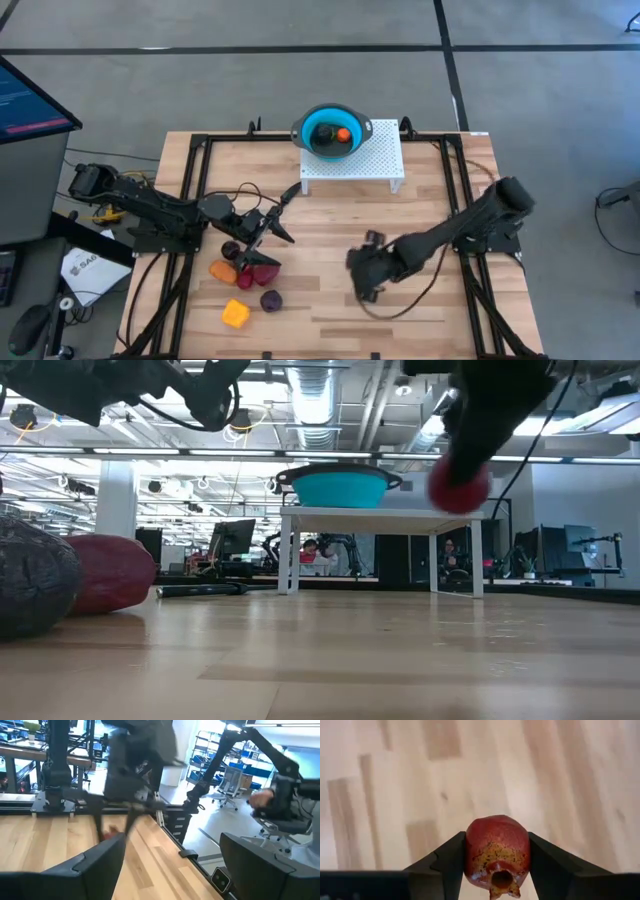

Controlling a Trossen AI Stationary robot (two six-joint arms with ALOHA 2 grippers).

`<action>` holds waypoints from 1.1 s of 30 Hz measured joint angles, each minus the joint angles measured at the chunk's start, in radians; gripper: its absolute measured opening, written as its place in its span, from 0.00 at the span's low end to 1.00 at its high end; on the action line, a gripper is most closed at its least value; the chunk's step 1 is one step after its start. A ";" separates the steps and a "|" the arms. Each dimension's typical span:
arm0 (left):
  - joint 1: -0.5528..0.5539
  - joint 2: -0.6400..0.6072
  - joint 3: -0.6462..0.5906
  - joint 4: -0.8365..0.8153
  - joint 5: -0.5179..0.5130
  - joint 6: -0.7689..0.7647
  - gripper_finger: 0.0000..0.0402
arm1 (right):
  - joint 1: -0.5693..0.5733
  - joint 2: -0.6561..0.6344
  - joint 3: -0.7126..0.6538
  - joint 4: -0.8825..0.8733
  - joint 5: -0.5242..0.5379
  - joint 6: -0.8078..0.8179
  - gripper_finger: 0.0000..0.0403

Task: Pick & Place Fruit
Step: Put the red pomegranate into the blue strainer bowl on the shelf

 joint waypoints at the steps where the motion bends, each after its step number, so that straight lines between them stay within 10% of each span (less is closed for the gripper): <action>1: 0.000 0.000 0.000 0.000 0.000 0.000 0.78 | -0.018 -0.032 0.000 -0.051 -0.008 0.021 0.45; 15: 0.000 0.000 0.000 -0.026 0.000 0.000 0.78 | -0.605 -0.264 0.220 -0.108 -0.216 -0.094 0.44; 33: -0.002 0.000 0.000 -0.034 0.001 0.000 0.78 | -0.978 0.376 1.041 -0.444 -0.307 -0.303 0.46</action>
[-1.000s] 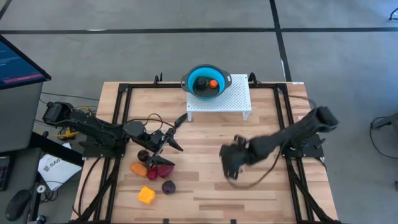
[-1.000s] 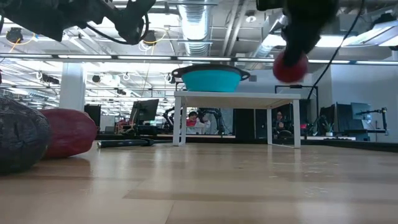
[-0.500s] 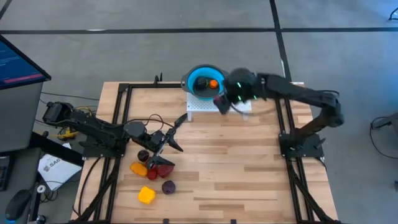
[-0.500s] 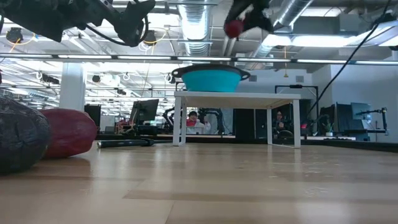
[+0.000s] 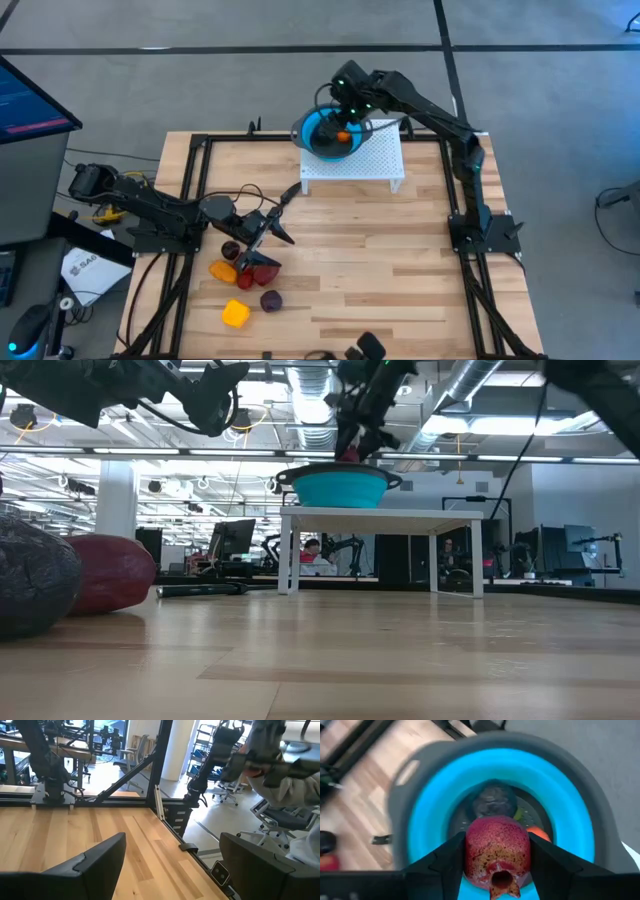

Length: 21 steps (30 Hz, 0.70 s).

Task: Pick & Place Fruit
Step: Put the red pomegranate into the blue strainer bowl on the shelf

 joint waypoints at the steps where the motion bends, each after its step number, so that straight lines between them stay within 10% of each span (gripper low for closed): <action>1: 0.000 0.000 0.000 0.000 0.000 0.000 0.78 | -0.006 0.032 0.035 -0.024 0.000 0.000 0.47; 21: 0.000 0.000 0.000 -0.002 0.000 0.000 0.78 | -0.065 0.121 0.018 0.000 0.000 -0.011 0.50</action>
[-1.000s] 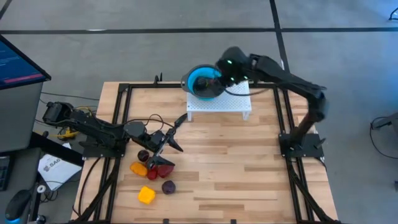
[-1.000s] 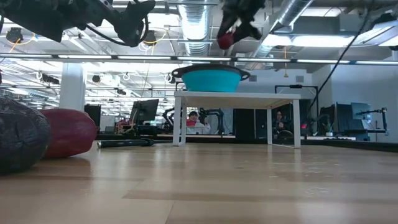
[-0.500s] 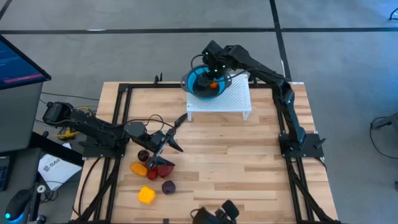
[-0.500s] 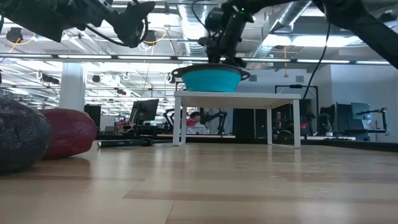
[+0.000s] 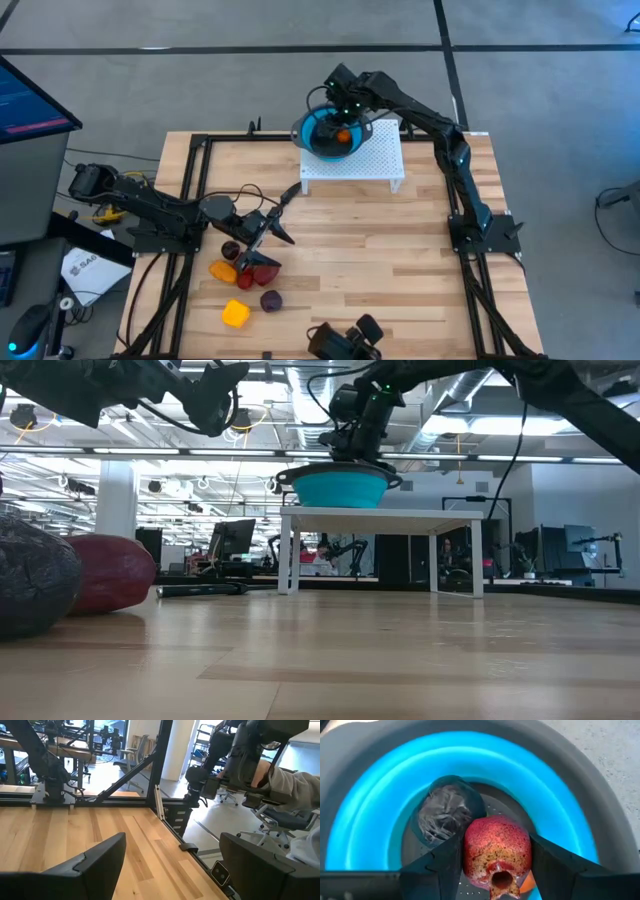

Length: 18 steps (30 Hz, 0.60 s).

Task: Pick & Place Fruit
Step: Put the red pomegranate into the blue strainer bowl on the shelf, then put the red apple into the blue strainer bowl on the shelf

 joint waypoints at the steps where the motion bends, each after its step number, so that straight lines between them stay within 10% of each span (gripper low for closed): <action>1: 0.000 0.000 0.000 0.000 0.000 0.000 0.78 | -0.002 0.000 0.000 0.000 0.000 0.000 0.50; 18: 0.000 0.000 0.000 0.000 0.000 -0.003 0.78 | -0.002 0.000 0.000 0.019 0.049 -0.042 0.56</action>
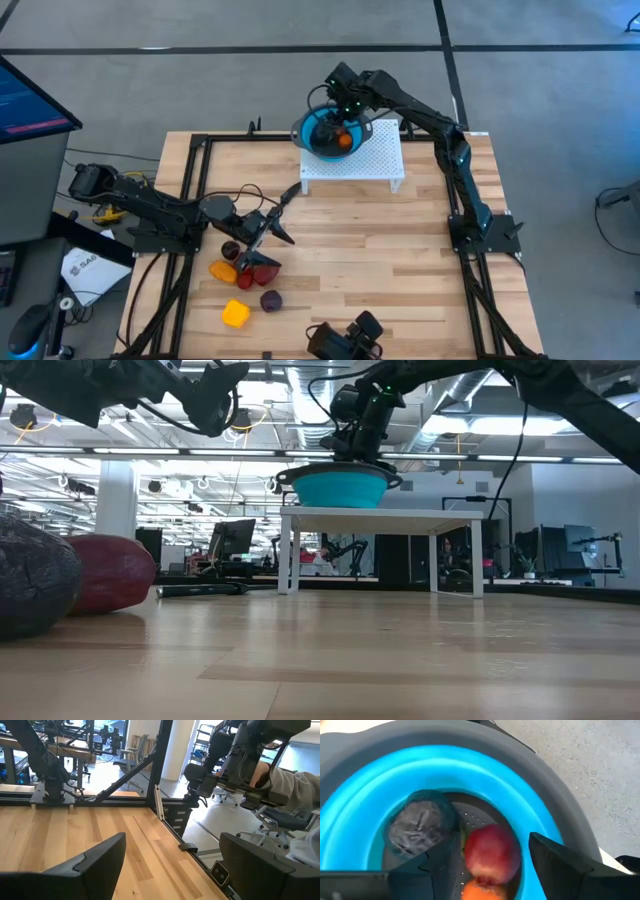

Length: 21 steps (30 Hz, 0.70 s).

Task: Pick & Place Fruit
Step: Put the red apple into the blue strainer bowl on the shelf

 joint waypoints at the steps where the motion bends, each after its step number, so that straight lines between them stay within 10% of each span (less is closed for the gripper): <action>1: 0.000 0.000 0.000 0.000 0.000 0.000 0.78 | 0.000 0.000 0.000 0.000 0.000 -0.001 0.57; 15: 0.000 0.000 0.000 0.000 0.000 0.000 0.78 | 0.035 -0.047 0.000 0.106 0.086 -0.112 0.57; 21: -0.016 -0.025 0.000 -0.090 -0.071 0.000 0.78 | 0.185 -0.172 0.000 0.102 0.320 -0.248 0.57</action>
